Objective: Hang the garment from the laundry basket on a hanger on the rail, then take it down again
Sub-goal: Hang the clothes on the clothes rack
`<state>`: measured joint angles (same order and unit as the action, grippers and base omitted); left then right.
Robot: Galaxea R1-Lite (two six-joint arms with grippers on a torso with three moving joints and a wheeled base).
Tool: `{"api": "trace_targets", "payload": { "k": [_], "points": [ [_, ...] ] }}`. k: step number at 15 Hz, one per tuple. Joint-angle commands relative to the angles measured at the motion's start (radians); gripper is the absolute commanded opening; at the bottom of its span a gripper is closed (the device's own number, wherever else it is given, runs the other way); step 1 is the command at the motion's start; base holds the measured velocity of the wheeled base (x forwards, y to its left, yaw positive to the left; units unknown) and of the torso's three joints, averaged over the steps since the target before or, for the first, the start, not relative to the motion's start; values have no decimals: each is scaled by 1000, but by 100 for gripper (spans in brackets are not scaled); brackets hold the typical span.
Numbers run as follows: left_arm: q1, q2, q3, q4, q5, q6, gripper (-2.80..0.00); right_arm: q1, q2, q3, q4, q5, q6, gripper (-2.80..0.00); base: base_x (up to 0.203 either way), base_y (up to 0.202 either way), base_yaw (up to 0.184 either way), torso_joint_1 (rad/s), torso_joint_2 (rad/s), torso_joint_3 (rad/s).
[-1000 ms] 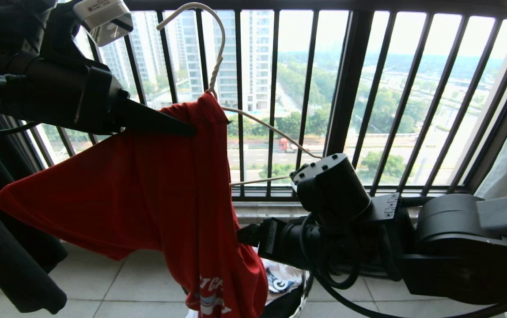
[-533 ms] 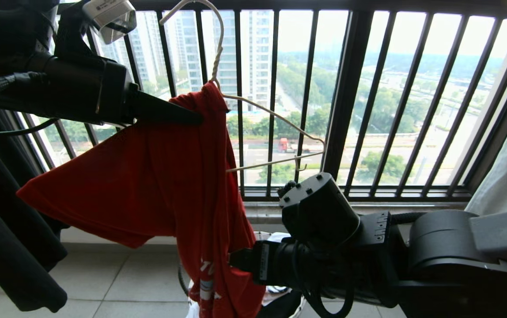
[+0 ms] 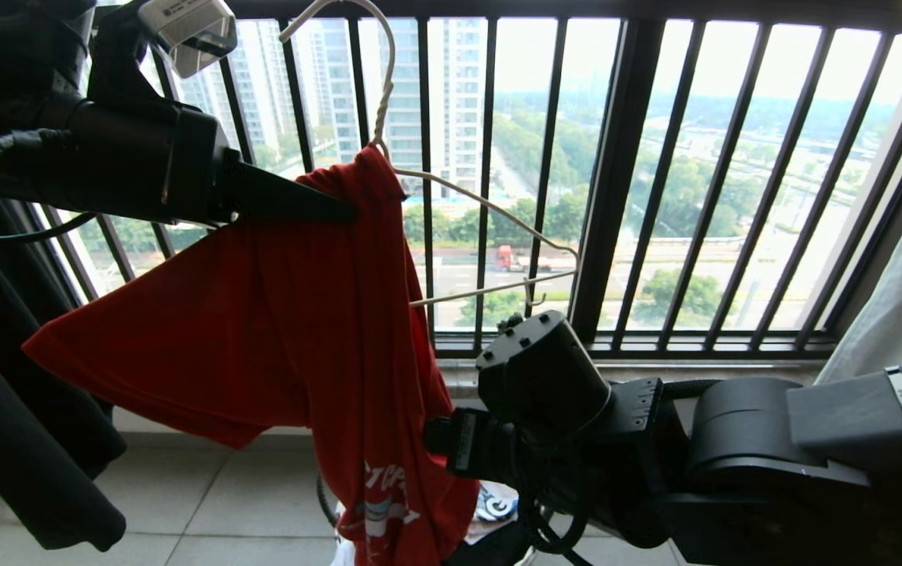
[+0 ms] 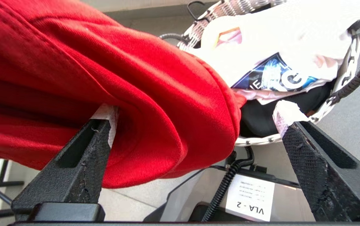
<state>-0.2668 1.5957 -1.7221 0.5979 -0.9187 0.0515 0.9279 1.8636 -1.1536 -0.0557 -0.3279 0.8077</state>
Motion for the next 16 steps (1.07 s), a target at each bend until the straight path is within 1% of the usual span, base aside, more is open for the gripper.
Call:
{"api": "trace_targets", "payload": {
  "k": [1,5,7,11,12,13,15,16],
  "points": [
    [0,-2,0,3,-5,1,-280,-7,-17,-8,-4,-41,4,0,0,0,0,0,0,0],
    [0,-5,6,2,-5,1,-280,-15,-17,-40,-21,-51,-5,0,0,0,0,0,0,0],
    [0,-9,7,2,-5,1,-280,-14,17,-46,-22,-54,-38,0,0,0,0,0,0,0],
    [0,-13,7,2,-5,1,-280,-11,94,-73,-20,-98,-114,0,0,0,0,0,0,0],
    [0,-13,7,2,-5,1,-280,-11,99,-73,-18,-118,-135,0,0,0,0,0,0,0],
    [0,-12,7,2,-5,1,-280,-11,96,-72,-15,-156,-156,0,0,0,0,0,0,0],
    [0,-5,7,0,-5,1,-280,-13,58,-63,-12,-239,-228,0,0,0,0,0,0,0],
    [0,0,4,0,-4,1,-280,-13,31,-49,-12,-268,-260,0,0,0,0,0,0,0]
  ]
}}
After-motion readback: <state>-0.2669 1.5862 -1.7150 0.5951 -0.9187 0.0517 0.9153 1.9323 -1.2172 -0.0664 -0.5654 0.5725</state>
